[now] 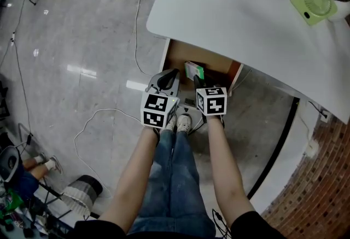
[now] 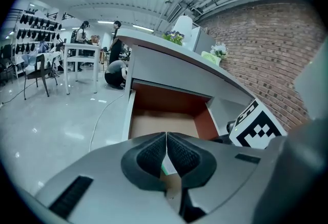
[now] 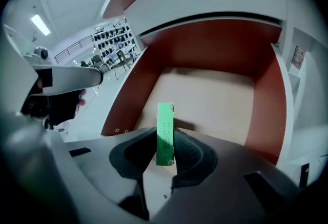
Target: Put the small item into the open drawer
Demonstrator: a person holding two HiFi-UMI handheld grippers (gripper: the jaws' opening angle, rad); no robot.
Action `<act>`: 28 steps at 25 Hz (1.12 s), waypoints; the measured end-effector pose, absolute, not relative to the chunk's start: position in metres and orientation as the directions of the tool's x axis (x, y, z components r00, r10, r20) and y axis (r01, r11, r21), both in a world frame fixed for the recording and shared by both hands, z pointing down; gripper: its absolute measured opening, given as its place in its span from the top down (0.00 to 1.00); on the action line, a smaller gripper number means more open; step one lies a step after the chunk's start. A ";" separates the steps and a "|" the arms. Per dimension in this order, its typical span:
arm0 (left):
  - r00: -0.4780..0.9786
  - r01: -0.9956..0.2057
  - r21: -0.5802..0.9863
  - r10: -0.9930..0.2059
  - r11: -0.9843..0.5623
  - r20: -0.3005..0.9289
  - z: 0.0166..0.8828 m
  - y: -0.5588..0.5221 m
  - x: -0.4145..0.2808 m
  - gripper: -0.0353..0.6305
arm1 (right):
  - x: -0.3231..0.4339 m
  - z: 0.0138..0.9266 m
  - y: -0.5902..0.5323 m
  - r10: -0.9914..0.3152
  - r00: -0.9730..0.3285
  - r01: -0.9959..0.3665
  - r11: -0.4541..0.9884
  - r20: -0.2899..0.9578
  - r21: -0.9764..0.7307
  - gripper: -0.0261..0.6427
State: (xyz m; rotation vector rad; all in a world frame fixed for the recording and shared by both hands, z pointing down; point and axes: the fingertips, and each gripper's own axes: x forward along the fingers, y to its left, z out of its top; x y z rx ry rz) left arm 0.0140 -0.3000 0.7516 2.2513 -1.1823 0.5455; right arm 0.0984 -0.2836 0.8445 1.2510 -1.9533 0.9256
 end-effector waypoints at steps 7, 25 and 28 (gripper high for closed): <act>0.543 -0.833 0.271 -0.621 -0.483 0.565 0.751 -0.301 0.018 0.91 | 0.109 0.847 -0.292 -0.510 -0.268 -0.945 0.306 0.817 -0.119 0.79; 0.555 -0.826 0.272 -0.626 -0.495 0.548 0.733 -0.303 0.020 0.91 | 0.121 0.791 -0.302 -0.657 -0.207 -0.970 0.237 0.725 -0.062 0.55; 0.557 -0.824 0.258 -0.636 -0.504 0.535 0.705 -0.300 0.018 0.91 | 0.125 0.745 -0.298 -0.723 -0.206 -0.974 0.213 0.660 -0.071 0.65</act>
